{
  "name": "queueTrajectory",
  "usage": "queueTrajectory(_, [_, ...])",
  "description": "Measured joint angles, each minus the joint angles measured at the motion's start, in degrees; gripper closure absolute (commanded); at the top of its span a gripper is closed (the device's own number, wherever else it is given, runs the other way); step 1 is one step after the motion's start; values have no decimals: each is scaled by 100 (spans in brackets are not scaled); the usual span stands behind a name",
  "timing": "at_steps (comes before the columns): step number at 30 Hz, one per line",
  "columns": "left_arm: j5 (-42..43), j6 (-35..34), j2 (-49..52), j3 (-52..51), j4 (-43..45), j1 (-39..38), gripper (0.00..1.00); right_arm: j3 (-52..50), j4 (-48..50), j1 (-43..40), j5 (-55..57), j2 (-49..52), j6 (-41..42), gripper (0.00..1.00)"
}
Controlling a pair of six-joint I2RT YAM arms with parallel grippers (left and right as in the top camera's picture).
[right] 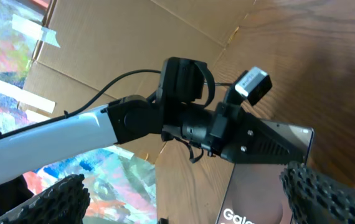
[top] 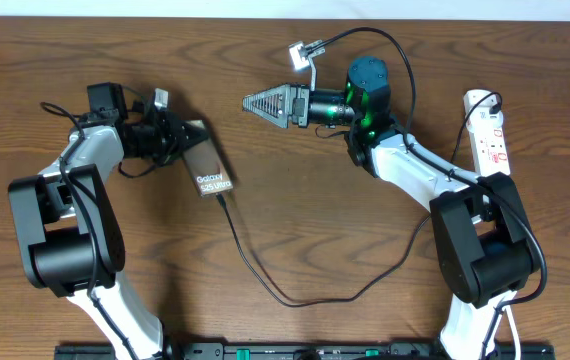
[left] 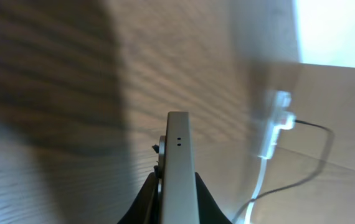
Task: Plug charger to phone and switch on socket
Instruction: 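Lower the phone with the left gripper and lay it flat on the table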
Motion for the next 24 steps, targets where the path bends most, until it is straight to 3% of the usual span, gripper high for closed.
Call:
queueTrajectory(12, [-1193, 306, 0, 0, -728, 0, 93, 0, -4, 0, 2, 0, 0, 1])
queueTrajectory(24, [-1781, 310, 0, 0, -1139, 0, 93, 0, -4, 0, 2, 0, 0, 1])
